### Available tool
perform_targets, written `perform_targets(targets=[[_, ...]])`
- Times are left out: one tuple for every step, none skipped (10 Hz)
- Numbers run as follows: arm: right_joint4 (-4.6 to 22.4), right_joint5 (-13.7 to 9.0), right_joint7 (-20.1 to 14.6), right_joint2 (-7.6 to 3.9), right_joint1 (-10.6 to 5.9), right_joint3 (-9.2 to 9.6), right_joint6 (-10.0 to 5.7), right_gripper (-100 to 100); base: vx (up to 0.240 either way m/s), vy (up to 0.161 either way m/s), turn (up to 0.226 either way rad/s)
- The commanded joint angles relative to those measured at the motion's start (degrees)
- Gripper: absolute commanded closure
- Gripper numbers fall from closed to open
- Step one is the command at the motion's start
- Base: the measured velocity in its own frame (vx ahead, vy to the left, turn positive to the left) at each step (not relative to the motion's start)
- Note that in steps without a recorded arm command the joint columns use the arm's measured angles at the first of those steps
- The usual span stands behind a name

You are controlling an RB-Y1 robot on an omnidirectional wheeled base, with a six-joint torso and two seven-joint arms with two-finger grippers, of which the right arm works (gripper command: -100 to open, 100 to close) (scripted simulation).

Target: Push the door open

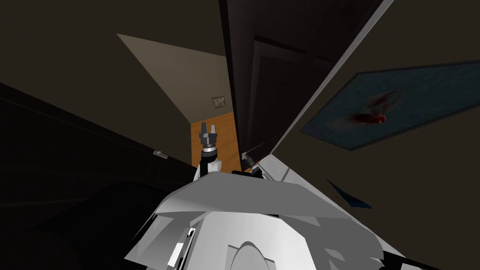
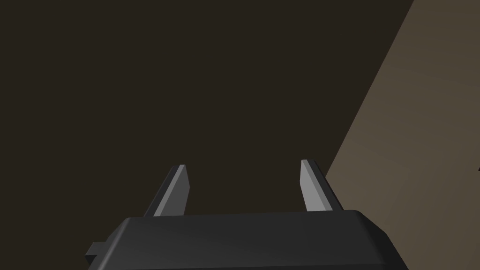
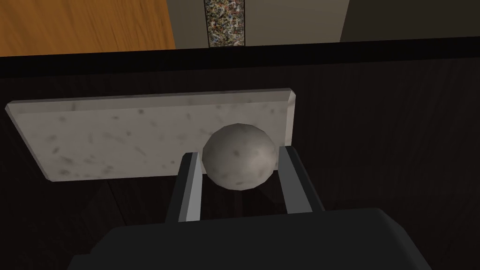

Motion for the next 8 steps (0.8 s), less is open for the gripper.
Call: perform_targets(targets=[[0.0, 0.0, 0.0, -0.02, 0.04, -0.01, -0.10, 100, -0.008, -0.007, -0.004], [0.0, 0.0, 0.0, -0.02, 0.04, -0.01, -0.10, 100, -0.006, -0.003, -0.003], [0.0, 0.0, 0.0, -0.02, 0.04, -0.01, -0.10, 100, 0.000, 0.000, 0.000], [0.3, -0.4, 0.3, -0.40, -0.06, -0.72, 0.06, 100, 0.044, 0.071, -0.027], [0.3, -0.5, 0.4, -0.48, -0.11, -0.93, 0.06, 100, 0.077, 0.120, -0.043], [0.5, -0.9, 0.6, -0.68, -0.25, -1.52, 0.06, 100, 0.090, 0.111, -0.037], [0.6, -1.1, 0.7, -0.79, -0.32, -1.82, 0.07, 100, 0.112, 0.135, -0.020], [0.8, -1.5, 1.1, -0.98, -0.49, -2.56, 0.07, 100, 0.122, 0.174, -0.039]])
